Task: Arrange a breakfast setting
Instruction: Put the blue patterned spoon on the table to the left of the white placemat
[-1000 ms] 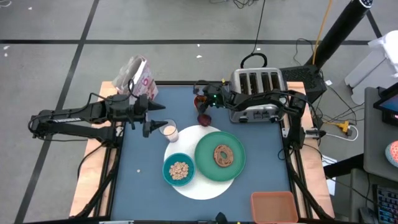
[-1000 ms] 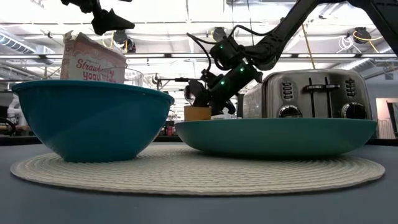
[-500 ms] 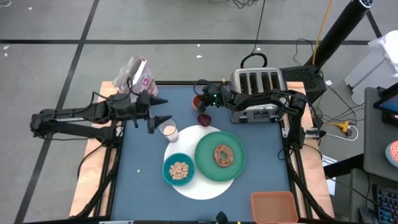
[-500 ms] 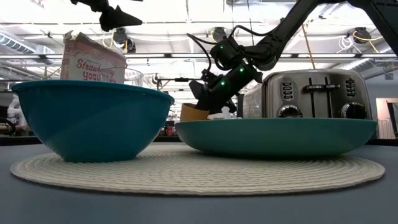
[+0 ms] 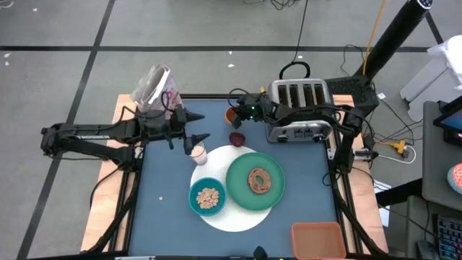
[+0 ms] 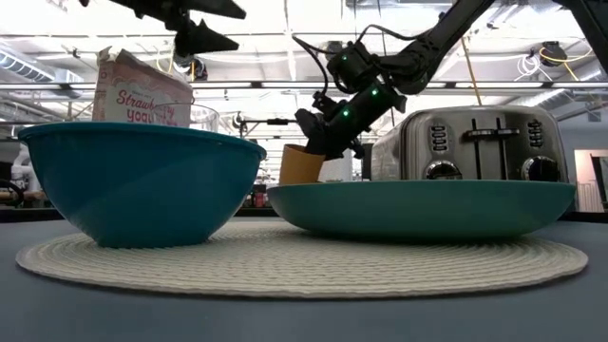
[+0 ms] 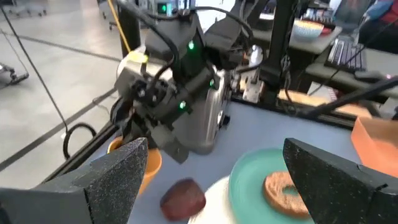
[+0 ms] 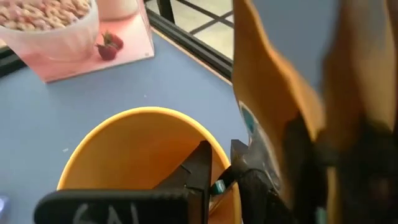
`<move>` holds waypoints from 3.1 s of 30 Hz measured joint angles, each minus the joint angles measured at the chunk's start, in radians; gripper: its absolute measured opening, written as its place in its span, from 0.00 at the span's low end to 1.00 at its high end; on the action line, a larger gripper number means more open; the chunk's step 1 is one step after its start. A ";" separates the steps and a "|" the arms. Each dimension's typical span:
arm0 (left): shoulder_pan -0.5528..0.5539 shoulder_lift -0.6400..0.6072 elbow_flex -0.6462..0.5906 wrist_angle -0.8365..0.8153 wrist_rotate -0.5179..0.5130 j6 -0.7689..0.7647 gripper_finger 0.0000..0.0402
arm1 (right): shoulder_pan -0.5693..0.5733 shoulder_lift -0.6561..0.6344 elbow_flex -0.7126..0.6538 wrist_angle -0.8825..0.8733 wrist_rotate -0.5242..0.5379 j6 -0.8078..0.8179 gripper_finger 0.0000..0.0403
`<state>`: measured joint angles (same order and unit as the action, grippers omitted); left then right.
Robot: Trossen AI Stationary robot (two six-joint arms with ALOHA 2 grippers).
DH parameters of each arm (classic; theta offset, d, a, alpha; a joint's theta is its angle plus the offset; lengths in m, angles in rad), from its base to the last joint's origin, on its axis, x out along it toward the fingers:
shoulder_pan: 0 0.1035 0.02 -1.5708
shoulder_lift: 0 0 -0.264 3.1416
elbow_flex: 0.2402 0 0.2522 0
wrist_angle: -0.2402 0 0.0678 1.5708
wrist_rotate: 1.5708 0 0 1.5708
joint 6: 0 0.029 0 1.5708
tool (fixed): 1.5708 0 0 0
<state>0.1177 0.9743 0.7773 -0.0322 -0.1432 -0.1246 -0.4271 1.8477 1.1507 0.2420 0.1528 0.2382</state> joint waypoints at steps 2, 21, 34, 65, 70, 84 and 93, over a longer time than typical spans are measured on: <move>0.000 0.025 0.000 0.040 0.000 0.032 0.94 | 0.000 -0.008 0.000 -0.012 0.000 0.000 0.10; 0.086 0.258 0.000 0.258 -0.126 0.044 0.94 | 0.001 -0.021 0.001 -0.097 -0.039 0.000 0.11; 0.211 0.434 0.000 0.448 0.043 0.037 0.94 | 0.002 -0.021 0.002 -0.097 -0.080 -0.041 0.11; 0.315 0.716 0.081 0.666 0.214 0.049 0.68 | -0.011 -0.021 0.002 -0.146 -0.184 -0.102 0.11; 0.317 0.715 0.081 0.613 0.219 0.089 0.68 | -0.007 -0.021 0.002 -0.143 -0.184 -0.166 0.11; 0.367 0.715 0.081 0.557 0.292 0.156 0.68 | -0.007 -0.021 0.002 -0.142 -0.232 -0.232 0.11; 0.377 0.715 0.081 0.558 0.417 0.177 0.68 | -0.006 -0.021 0.002 -0.135 -0.313 -0.305 0.11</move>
<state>0.4950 1.6894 0.8585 0.5259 0.2739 0.0527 -0.4335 1.8271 1.1530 0.1068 -0.1599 -0.0665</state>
